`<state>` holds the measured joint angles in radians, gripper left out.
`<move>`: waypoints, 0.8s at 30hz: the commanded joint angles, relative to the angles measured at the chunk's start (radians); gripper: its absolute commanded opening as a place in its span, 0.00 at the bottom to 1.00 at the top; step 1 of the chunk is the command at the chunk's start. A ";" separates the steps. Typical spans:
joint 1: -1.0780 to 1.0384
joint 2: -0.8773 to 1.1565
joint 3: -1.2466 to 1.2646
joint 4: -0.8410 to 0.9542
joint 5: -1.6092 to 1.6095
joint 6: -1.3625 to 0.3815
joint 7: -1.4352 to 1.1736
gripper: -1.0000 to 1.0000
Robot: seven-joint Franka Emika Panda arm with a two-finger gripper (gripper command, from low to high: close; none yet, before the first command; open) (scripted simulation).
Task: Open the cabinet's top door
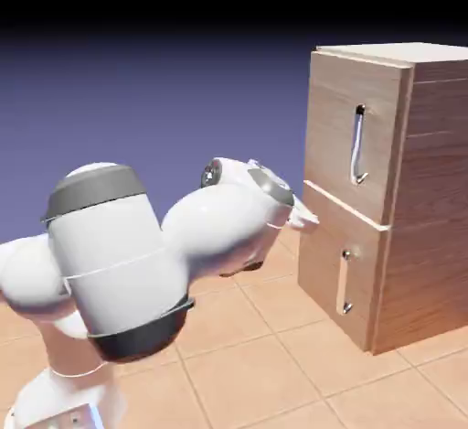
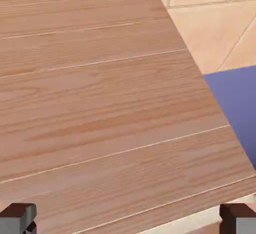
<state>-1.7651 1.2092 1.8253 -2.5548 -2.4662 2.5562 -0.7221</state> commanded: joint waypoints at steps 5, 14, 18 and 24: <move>-0.135 0.135 0.138 0.019 -0.187 -0.036 -0.111 0.50; 0.003 0.104 0.088 0.130 -0.223 -0.088 -0.097 0.00; -0.060 0.088 0.159 0.007 -0.190 -0.263 -0.053 0.00; -0.107 0.057 0.278 -0.138 -0.102 -0.524 0.004 0.00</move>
<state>-1.8723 1.2659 2.1037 -2.6929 -2.5675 2.0315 -0.7180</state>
